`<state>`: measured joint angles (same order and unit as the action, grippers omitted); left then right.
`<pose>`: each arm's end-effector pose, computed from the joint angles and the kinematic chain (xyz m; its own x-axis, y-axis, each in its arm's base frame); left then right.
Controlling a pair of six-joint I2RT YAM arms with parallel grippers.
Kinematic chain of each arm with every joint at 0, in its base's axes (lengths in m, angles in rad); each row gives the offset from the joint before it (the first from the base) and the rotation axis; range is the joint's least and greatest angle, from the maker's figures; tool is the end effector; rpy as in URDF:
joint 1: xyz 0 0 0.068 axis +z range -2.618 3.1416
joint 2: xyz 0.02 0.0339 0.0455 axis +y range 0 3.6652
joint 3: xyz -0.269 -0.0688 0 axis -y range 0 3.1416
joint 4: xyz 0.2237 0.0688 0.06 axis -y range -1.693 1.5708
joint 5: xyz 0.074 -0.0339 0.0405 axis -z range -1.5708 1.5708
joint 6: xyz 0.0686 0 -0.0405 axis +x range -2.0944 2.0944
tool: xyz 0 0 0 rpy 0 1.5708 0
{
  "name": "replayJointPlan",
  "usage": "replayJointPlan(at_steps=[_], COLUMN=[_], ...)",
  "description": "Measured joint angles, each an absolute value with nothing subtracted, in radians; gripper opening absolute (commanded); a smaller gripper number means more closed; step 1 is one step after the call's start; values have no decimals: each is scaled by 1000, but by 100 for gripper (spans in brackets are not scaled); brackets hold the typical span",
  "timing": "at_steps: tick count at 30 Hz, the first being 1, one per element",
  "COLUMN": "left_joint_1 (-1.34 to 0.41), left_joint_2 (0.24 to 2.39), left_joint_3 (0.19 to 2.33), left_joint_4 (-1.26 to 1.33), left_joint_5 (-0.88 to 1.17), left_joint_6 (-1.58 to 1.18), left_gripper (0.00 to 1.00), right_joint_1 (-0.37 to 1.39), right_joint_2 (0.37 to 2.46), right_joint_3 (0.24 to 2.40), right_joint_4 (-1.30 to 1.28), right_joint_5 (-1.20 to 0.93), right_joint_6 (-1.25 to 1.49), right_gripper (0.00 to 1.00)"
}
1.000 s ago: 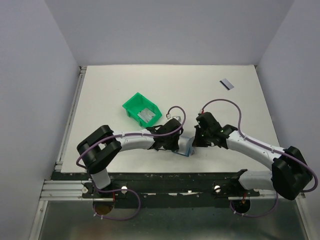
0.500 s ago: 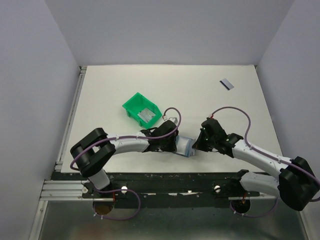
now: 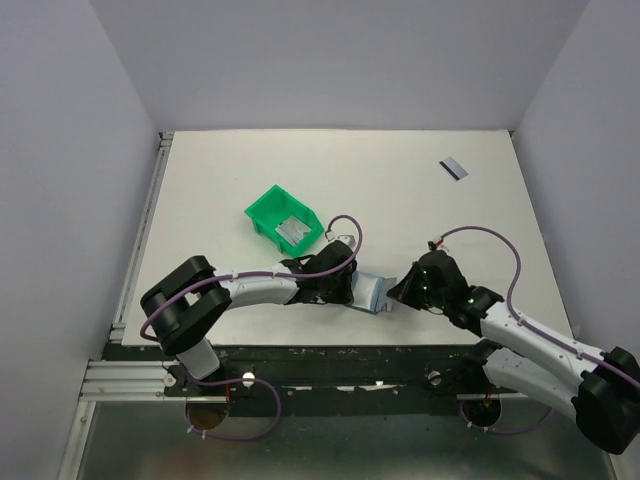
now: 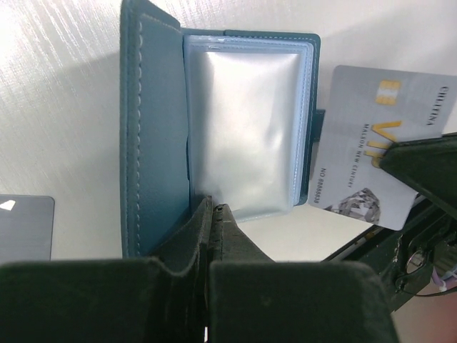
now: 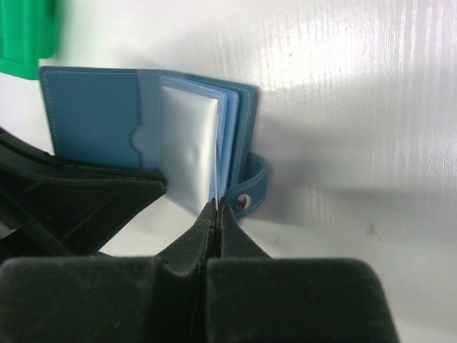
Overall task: Put the credit cards into the card holder
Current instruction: Open the card holder at the center of the board, then turn over the card slot in the card holder.
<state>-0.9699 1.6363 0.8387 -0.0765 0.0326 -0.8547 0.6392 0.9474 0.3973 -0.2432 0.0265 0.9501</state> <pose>0.1838 -0.2720 0.1544 -0.9155 0.0020 -0.4024 0.2218 0.8368 -0.5005 0.1496 0.1089 0.1645 -0.8056 0.4144 -0.4234 0.1271 0.8189 0.5597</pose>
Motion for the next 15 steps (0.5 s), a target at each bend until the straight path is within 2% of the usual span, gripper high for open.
replayJointPlan(at_steps=[6, 15], left_joint_1=[-970, -970], left_joint_2=[1637, 1637], left_joint_3=[839, 839], left_joint_4=[-77, -77], left_joint_5=[33, 33], left_joint_6=[-855, -855], left_gripper=[0, 0], right_joint_1=[633, 633], right_joint_2=[856, 905], right_joint_3=[381, 381], right_joint_4=[-235, -225], right_joint_5=[41, 40], right_joint_6=[940, 915], right_gripper=[0, 0])
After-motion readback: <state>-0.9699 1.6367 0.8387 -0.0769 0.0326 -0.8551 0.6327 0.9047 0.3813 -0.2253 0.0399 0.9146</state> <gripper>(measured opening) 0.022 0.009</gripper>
